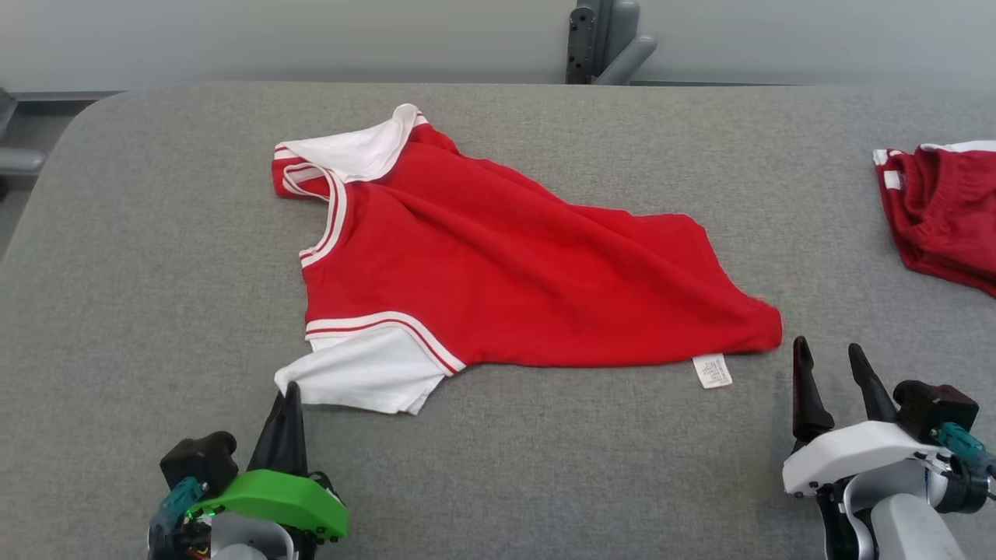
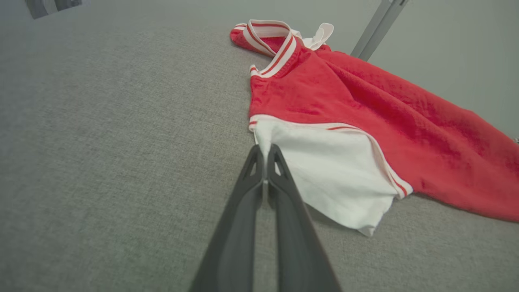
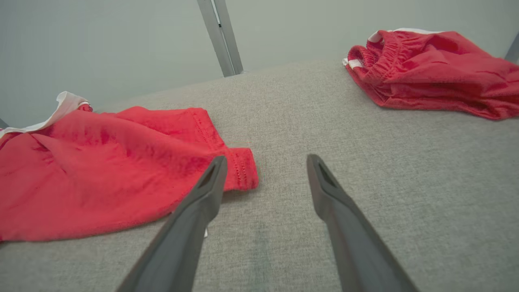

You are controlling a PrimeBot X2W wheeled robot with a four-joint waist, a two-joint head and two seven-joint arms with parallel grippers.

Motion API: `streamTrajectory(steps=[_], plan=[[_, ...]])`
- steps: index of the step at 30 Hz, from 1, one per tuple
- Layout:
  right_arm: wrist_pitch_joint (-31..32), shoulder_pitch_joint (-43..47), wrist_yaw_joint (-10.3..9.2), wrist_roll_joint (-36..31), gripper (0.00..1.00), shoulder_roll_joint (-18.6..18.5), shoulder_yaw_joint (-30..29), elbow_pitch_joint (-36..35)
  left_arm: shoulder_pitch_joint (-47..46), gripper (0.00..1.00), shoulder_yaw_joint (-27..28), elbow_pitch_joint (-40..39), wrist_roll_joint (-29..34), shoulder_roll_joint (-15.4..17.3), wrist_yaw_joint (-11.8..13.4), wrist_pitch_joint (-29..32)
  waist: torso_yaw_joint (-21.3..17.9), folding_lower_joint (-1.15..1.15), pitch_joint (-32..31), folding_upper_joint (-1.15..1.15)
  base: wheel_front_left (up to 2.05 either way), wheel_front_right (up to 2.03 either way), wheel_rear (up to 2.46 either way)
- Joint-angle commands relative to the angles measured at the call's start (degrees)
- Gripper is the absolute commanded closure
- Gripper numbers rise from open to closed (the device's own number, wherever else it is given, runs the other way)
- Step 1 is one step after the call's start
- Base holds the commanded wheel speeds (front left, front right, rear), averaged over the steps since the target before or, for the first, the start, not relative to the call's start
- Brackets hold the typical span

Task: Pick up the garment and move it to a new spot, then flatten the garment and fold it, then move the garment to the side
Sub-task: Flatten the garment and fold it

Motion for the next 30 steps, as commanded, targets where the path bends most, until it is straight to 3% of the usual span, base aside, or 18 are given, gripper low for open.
streamTrajectory(steps=[1,9,24,25,26,28,30], plan=[[0.27,-1.35,-0.10,0.95,0.00,-0.11,0.05,1.10,1.51,1.00,0.50,-1.98,0.13,0.17,0.68,-0.16,1.25,0.00,0.21,0.09,0.00,0.00,0.00],[2.61,-1.33,-0.10,3.64,0.00,-0.15,1.42,6.46,7.75,1.00,0.80,-10.12,1.45,0.15,2.14,-0.18,4.55,0.00,0.23,0.09,0.00,0.00,0.00],[1.95,-6.50,-0.10,7.52,0.03,-0.13,4.27,16.82,9.13,1.00,-0.76,-12.07,2.21,0.14,3.22,-0.17,6.20,0.00,0.02,0.09,0.00,0.00,0.00],[1.96,-7.17,-0.10,7.86,0.08,-0.11,4.56,17.89,9.04,1.00,-0.80,-12.07,2.32,0.14,3.18,-0.17,6.26,0.00,0.03,0.09,0.00,0.00,0.00],[1.94,-7.77,-0.09,8.43,0.21,-0.05,4.88,18.88,8.96,1.00,-0.83,-12.04,2.40,0.14,3.13,-0.17,6.31,0.00,0.03,0.09,0.00,0.00,0.00],[1.67,-8.68,-0.08,9.01,0.57,-0.03,5.47,20.87,8.89,1.00,-0.96,-11.96,2.60,0.14,3.12,-0.17,6.37,0.00,-0.06,0.09,0.00,0.00,0.00],[1.27,-9.48,-0.08,9.80,0.83,0.00,6.11,22.29,8.92,1.00,-1.10,-11.88,2.54,0.14,3.26,-0.17,6.38,0.00,-0.19,0.09,0.00,0.00,0.00]])
